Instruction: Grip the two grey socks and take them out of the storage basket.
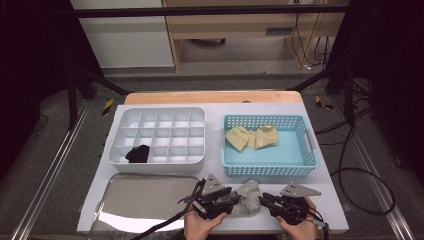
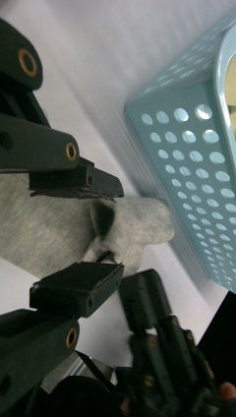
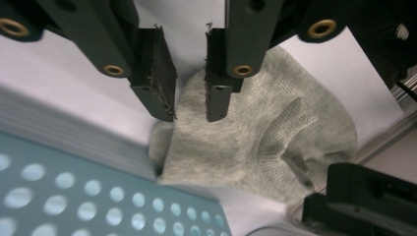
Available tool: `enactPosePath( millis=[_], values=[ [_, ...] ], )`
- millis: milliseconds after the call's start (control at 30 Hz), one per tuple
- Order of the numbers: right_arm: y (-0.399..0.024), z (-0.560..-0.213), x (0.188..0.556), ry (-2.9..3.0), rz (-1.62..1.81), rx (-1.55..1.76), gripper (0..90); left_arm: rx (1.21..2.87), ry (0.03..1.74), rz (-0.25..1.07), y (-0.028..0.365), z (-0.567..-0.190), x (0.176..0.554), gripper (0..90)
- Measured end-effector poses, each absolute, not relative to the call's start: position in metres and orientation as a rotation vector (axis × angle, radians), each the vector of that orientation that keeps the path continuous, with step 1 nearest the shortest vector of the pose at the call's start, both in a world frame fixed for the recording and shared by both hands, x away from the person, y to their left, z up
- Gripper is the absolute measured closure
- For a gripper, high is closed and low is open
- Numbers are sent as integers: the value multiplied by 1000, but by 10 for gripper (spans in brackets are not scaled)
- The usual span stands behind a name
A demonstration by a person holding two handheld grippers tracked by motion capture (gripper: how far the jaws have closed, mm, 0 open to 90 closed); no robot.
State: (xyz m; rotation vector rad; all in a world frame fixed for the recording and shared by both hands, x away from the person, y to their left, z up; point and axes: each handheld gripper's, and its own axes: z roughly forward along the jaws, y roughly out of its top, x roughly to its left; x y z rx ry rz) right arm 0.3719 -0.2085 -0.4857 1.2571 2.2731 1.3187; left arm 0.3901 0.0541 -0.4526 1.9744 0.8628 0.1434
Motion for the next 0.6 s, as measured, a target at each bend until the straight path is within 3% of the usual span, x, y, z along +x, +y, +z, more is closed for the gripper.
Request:
enactPosePath(
  millis=[100, 300, 600],
  values=[
    [-206, -488, 372, 2292, 1317, 1254, 731, 1969, 868, 130, 52, -455, 392, 550],
    [-204, -492, 370, 2326, 1321, 1255, 855, 1967, 871, 133, 41, -456, 395, 558],
    [-204, -489, 368, 2344, 1337, 1245, 900, 1986, 869, 123, 36, -458, 409, 830]
  ],
)
